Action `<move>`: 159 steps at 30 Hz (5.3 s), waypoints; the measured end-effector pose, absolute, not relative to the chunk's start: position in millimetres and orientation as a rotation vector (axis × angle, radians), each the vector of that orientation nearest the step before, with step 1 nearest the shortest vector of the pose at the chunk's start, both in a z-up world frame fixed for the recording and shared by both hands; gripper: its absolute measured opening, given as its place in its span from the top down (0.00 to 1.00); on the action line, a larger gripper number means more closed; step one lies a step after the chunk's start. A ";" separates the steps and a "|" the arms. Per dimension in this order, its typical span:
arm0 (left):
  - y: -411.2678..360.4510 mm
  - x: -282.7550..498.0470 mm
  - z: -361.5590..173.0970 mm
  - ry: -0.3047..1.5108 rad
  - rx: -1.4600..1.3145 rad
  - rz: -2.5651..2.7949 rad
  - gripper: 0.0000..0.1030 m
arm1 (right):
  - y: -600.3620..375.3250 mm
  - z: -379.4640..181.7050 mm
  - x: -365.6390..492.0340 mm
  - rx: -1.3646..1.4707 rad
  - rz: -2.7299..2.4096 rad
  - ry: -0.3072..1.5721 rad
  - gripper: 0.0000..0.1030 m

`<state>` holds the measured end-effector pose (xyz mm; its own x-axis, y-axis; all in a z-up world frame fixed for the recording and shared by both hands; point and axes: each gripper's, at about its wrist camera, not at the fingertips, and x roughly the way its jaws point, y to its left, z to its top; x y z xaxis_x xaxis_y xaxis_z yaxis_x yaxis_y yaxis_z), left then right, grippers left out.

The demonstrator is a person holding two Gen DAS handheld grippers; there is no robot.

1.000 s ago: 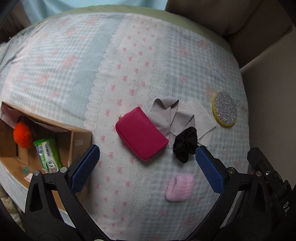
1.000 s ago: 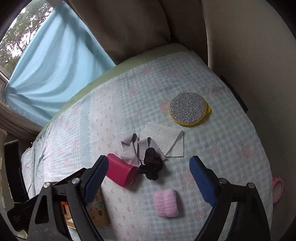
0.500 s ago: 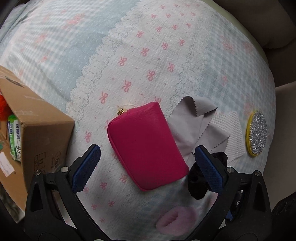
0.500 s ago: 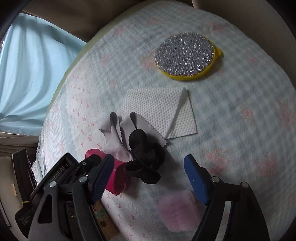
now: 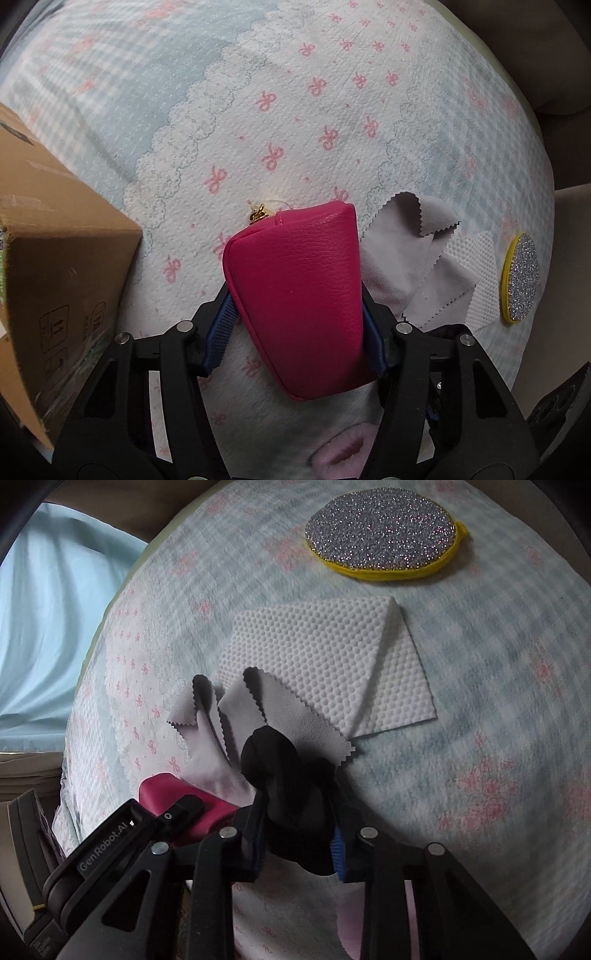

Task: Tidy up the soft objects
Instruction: 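Grasp the magenta pouch with the left tool while the right tool grasps the black sock, then carry the magenta pouch and black sock over the box with both tools, then open both tools to release the pouch and sock into the box, then move both tools toward the grey cloths beside the glittery sponge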

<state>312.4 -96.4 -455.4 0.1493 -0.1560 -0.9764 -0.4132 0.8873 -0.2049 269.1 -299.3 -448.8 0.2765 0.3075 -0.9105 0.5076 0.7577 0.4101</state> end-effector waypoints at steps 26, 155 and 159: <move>-93.4 254.8 -330.8 1.300 -0.450 0.085 0.59 | -298.5 -342.5 215.9 0.642 -0.126 1.189 0.85; 106.7 83.3 -132.3 1.000 0.144 -0.275 0.00 | -45.1 -118.6 49.6 0.120 -0.047 0.917 0.00; 59.1 88.7 -127.0 0.978 0.136 -0.276 0.00 | -99.3 -112.6 44.4 0.139 -0.084 0.880 0.00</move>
<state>88.7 59.1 -127.0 0.5277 -0.1692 -0.8324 0.2911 0.9566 -0.0099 44.4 -99.3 -112.6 0.6345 -0.0162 -0.7728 0.1304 0.9877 0.0864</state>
